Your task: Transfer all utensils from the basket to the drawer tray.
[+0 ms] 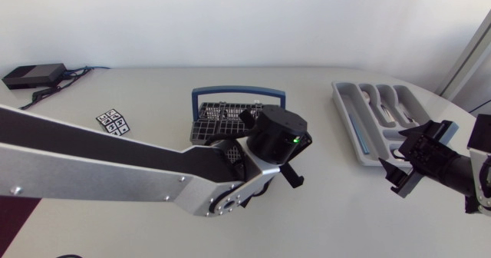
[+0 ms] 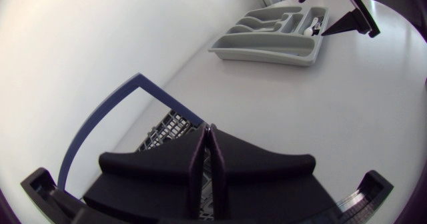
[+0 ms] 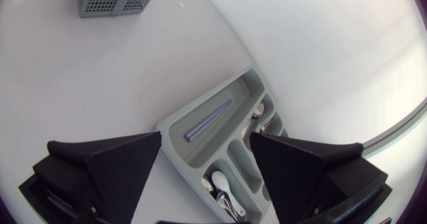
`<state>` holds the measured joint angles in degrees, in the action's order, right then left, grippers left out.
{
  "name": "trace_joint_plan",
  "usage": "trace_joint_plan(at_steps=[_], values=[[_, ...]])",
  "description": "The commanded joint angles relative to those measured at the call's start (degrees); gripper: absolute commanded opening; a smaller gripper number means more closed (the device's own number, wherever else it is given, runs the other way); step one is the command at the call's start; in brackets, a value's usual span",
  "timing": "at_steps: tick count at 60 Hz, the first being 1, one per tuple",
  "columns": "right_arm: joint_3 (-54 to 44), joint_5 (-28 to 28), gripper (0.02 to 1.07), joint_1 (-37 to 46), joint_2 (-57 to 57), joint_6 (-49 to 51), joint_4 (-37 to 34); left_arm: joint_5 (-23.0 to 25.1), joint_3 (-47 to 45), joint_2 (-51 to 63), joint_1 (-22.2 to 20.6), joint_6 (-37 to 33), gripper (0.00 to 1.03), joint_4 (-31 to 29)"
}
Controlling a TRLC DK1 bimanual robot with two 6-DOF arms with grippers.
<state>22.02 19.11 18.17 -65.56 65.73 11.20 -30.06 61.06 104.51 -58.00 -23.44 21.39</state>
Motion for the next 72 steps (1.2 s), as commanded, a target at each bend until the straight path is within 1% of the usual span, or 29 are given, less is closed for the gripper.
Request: trace_joint_plan(at_steps=[1,6,18,28,39,51,55,62,67,72], values=[[-1.72,-0.74,0.98,-1.04,1.4,-1.66,-1.09,-1.22,-2.08,-1.76,-0.54,-1.78,0.04,0.94],[-1.98,-1.27,0.98,-2.35,2.63,-2.28,-2.15,-2.54,-2.52,-3.17,-0.63,-3.45,0.04,2.17],[-2.51,-2.77,0.98,-6.13,5.18,-4.65,-3.91,-3.33,-2.87,-5.9,-0.54,-5.65,0.04,3.49],[-2.25,-6.11,0.98,-11.23,8.08,-8.61,-5.05,-3.42,-2.7,-9.32,-0.27,-6.7,0.04,3.66],[1.01,-7.78,0.98,-16.59,11.16,-14.49,-9.62,-3.42,-2.61,-13.89,0.52,-7.14,0.04,3.49],[6.46,-7.51,0.98,-20.81,12.39,-22.14,-14.54,-3.33,-2.43,-19.08,0.52,-6.53,0.04,1.11],[8.83,-6.63,0.98,-22.39,12.65,-25.66,-17.0,-2.89,-1.38,-20.93,0.69,-4.07,0.04,-2.49],[12.87,-2.77,0.98,-24.5,13.26,-31.11,-22.63,0.62,1.26,-22.33,2.19,1.91,0.04,-10.14],[15.68,-2.41,0.98,-28.28,13.35,-34.36,-25.97,4.05,3.98,-22.42,3.68,7.09,0.04,-16.03],[17.79,-2.41,0.97,-31.8,13.0,-37.35,-27.55,7.74,6.62,-21.72,5.44,12.02,0.04,-21.12]])
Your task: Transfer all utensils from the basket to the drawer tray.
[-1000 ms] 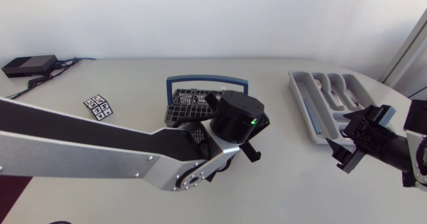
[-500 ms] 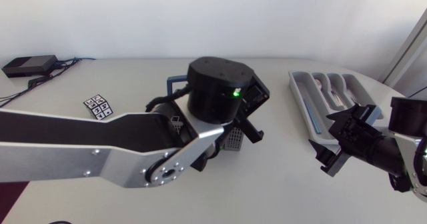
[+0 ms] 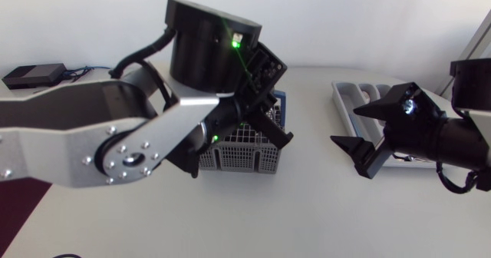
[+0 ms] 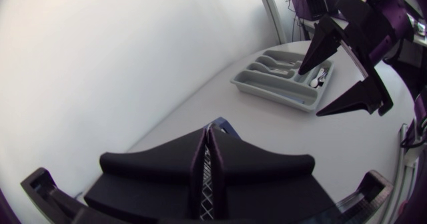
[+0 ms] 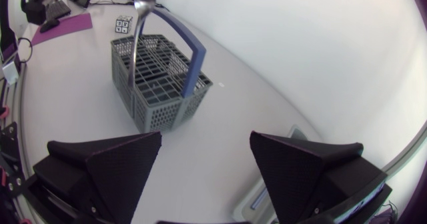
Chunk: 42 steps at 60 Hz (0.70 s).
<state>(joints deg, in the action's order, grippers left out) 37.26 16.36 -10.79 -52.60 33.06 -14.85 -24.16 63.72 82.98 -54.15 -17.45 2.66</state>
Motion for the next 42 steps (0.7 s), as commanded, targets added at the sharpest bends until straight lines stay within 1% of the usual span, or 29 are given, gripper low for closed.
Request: trace_joint_plan(at_steps=[1,2,6,13,17,20,27,33,37,42], values=[[3.0,0.34,0.97,-3.72,-0.22,-5.64,-1.94,2.63,4.66,0.08,1.94,7.26,0.04,-3.62],[3.7,0.34,0.97,-4.77,-0.66,-6.87,-2.37,3.77,5.8,0.6,2.38,8.93,0.04,-5.47],[5.2,0.34,0.93,-8.37,-2.33,-9.42,-2.64,6.23,8.08,1.75,3.79,12.18,0.03,-8.9],[7.31,0.25,0.87,-12.42,-5.76,-12.76,-2.37,8.96,10.02,3.24,5.02,15.69,0.03,-12.32],[8.89,0.16,0.85,-14.09,-8.05,-14.43,-2.11,9.49,10.46,3.94,5.28,16.66,0.03,-13.03],[10.21,0.16,0.77,-15.05,-9.98,-15.57,-1.5,10.36,10.81,4.21,5.28,17.45,0.03,-13.73],[12.14,-0.01,0.65,-16.28,-13.32,-17.33,0.17,11.51,11.33,4.82,5.46,18.86,0.03,-14.87],[13.55,-0.19,0.56,-17.07,-15.96,-18.73,1.49,13.62,11.95,5.26,6.07,20.27,0.03,-16.01],[14.25,-0.36,0.52,-17.16,-17.27,-19.35,2.11,14.49,12.21,5.44,6.6,20.88,0.03,-16.63],[15.04,-0.36,0.52,-17.25,-18.68,-19.79,2.46,16.08,12.57,5.53,7.3,21.85,0.03,-17.16]])
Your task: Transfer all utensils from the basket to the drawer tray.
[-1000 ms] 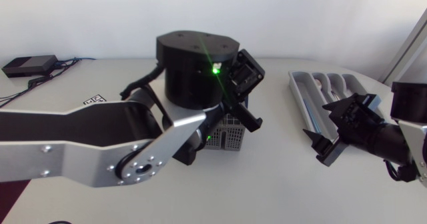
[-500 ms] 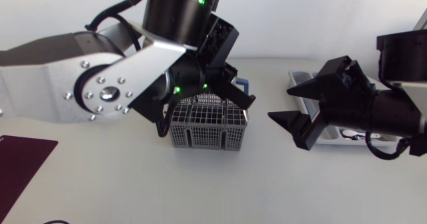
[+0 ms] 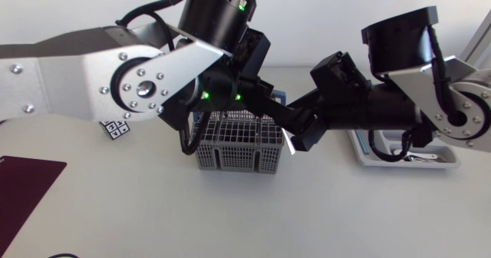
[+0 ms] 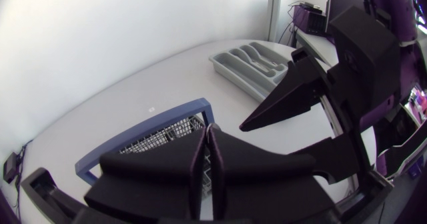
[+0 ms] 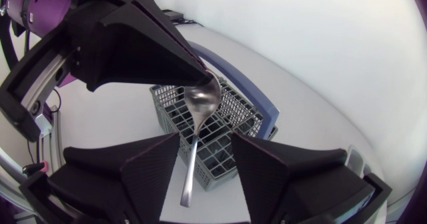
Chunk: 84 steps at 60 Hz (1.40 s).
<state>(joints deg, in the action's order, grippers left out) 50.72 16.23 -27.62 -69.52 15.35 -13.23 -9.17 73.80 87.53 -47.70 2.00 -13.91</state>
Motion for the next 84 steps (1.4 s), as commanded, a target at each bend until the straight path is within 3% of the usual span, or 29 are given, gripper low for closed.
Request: trace_joint_plan(at_steps=[1,15,29,44,55,69,84], values=[[1.66,-0.23,0.51,-0.42,-1.94,-2.08,1.02,1.26,2.49,0.98,0.94,2.39,0.03,-0.59],[2.02,-0.23,0.45,-0.77,-3.43,-2.52,1.19,3.02,2.66,0.89,1.56,3.45,0.03,-0.94],[1.93,-0.32,0.18,-1.21,-3.87,-2.43,1.81,3.63,2.49,0.89,1.56,3.63,0.03,-1.03],[1.49,-0.14,0.11,-1.48,-3.87,-2.0,1.28,3.63,2.58,0.63,1.56,3.63,0.04,-1.03],[0.87,0.29,0.09,-1.65,-3.7,-1.12,0.67,3.81,2.58,0.19,1.65,3.63,0.18,-1.03],[0.17,1.35,0.09,-1.83,-2.91,-0.06,-0.56,4.16,2.58,-1.48,2.35,3.63,0.53,-0.24],[-1.94,3.99,0.09,0.19,-1.15,4.42,-3.38,4.07,1.61,-6.4,6.13,3.27,0.78,3.45]])
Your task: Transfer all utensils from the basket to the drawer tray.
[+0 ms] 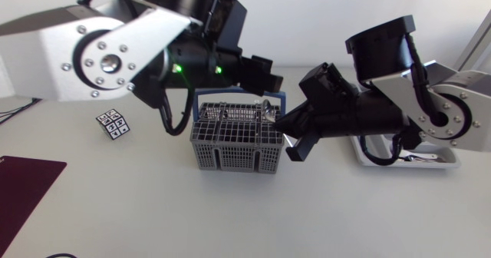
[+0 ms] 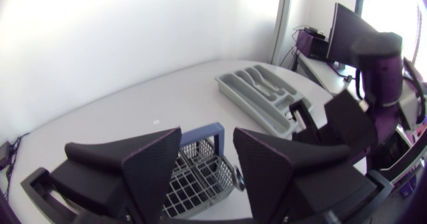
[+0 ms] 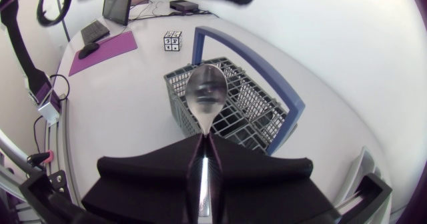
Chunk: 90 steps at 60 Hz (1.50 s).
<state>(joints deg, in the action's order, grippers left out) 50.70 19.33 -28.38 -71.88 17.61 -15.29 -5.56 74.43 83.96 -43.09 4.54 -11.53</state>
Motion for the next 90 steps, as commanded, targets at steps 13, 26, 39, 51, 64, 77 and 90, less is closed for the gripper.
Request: trace_joint_plan(at_steps=[13,26,39,51,64,77,90], values=[[-4.03,6.16,0.09,10.45,3.85,11.13,-6.24,0.03,1.15,-4.33,5.12,-1.72,0.8,0.46],[-4.12,14.42,0.09,27.06,4.2,28.89,-14.77,0.03,-0.52,-6.53,9.25,-4.18,0.81,-0.69],[0.19,17.67,0.09,43.76,-3.09,49.54,-22.59,0.03,-2.63,-8.73,12.5,-6.21,0.86,-1.3],[6.43,18.02,0.09,55.36,-14.78,64.31,-24.61,0.03,-5.53,-9.78,14.7,-7.08,0.87,-1.3],[14.61,13.71,0.11,61.43,-27.09,74.86,-24.17,0.03,-8.16,-10.93,17.25,-7.7,0.87,-1.21],[16.19,7.83,0.13,63.27,-33.5,79.86,-13.98,-0.06,-10.54,-11.81,18.66,-7.96,0.88,-1.21],[16.19,4.22,0.13,63.98,-37.72,82.5,-7.21,-0.06,-12.38,-12.33,19.62,-8.4,0.88,-1.39]])
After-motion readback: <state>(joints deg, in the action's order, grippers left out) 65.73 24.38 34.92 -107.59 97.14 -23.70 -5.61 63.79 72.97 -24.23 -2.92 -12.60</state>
